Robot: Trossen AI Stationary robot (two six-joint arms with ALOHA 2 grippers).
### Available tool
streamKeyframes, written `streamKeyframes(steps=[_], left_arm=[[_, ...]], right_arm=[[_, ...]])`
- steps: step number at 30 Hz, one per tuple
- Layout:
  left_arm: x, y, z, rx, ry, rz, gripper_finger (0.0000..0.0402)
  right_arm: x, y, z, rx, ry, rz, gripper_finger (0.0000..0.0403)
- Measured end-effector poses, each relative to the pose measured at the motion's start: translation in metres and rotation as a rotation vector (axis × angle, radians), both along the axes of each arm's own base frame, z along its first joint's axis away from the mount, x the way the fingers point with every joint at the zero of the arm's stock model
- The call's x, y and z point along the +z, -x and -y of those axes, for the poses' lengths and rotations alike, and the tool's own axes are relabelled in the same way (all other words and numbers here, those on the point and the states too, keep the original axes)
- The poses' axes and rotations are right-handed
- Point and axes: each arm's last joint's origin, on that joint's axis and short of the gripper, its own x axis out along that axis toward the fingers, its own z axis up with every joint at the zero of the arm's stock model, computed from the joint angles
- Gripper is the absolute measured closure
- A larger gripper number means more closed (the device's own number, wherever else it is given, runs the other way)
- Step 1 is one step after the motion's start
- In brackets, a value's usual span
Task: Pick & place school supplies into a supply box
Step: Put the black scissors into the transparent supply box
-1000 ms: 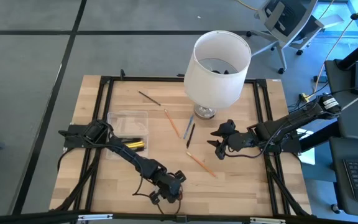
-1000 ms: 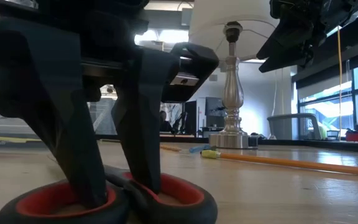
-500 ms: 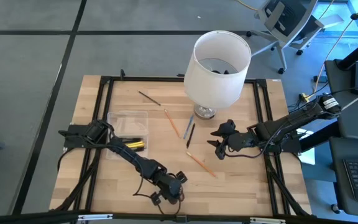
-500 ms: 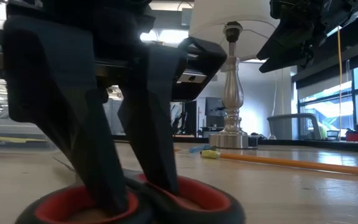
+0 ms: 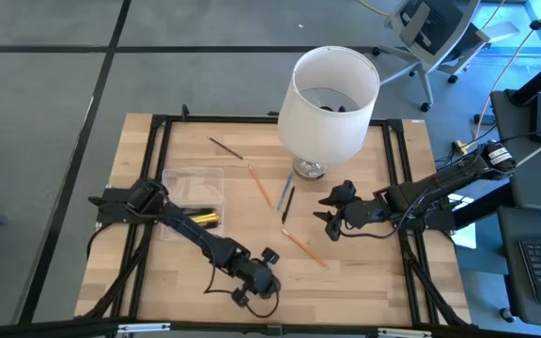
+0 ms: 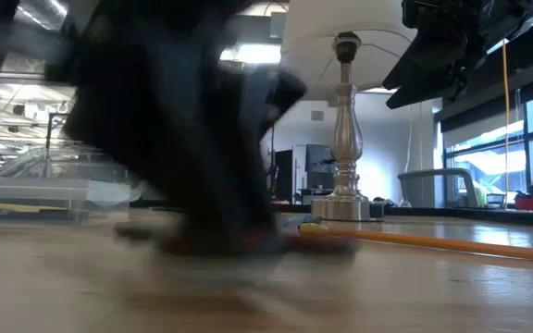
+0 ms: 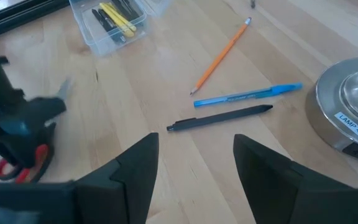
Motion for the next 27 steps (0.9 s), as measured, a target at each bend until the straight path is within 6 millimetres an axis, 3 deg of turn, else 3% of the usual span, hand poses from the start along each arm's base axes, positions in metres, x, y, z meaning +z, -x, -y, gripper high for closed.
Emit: streamKeyframes(steps=[11, 18, 27], left_arm=[[0.043, 0.001, -0.007, 0.165, 0.183, 0.055, 0.0367], [0.041, 0.005, -0.006, 0.140, 0.145, 0.021, 0.0400], [0.037, 0.009, 0.002, 0.061, 0.044, 0.051, 0.0361]], right_arm=[[-0.001, 0.000, -0.002, 0.063, -0.049, -0.021, 0.0192], [-0.001, 0.000, -0.003, 0.073, -0.057, -0.024, 0.0192], [-0.001, 0.000, -0.003, 0.074, -0.055, -0.028, 0.0192]])
